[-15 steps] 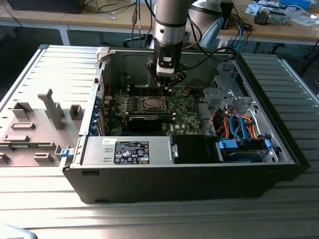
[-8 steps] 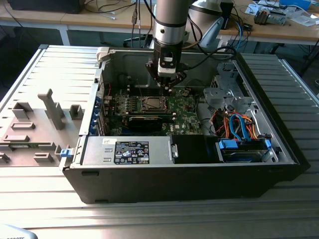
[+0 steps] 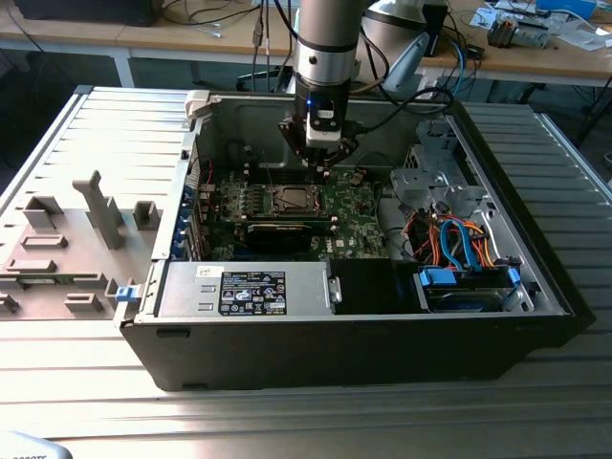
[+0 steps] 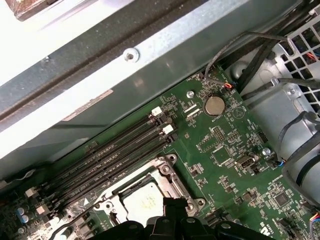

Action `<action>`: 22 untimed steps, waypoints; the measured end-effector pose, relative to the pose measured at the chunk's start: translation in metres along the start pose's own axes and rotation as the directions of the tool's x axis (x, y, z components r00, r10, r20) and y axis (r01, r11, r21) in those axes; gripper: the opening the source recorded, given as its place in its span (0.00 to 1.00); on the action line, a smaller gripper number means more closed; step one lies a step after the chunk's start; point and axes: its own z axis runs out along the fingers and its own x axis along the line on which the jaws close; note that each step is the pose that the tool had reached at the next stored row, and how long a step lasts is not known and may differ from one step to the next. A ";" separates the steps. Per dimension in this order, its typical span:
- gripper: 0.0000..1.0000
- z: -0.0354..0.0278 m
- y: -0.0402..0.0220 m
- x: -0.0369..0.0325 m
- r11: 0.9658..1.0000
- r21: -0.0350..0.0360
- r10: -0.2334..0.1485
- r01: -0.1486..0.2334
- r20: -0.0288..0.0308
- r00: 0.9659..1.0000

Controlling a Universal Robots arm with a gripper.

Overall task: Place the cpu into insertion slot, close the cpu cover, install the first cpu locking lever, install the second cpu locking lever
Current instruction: 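Install the first cpu locking lever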

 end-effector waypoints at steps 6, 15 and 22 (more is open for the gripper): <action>0.11 0.0000 0.0000 0.0000 0.999 -0.001 -0.034 0.034 0.001 0.999; 0.11 0.0000 0.0000 0.0000 0.997 -0.001 -0.074 0.074 0.001 0.997; 0.11 0.0000 0.0000 0.0000 0.994 -0.002 -0.107 0.107 0.002 0.994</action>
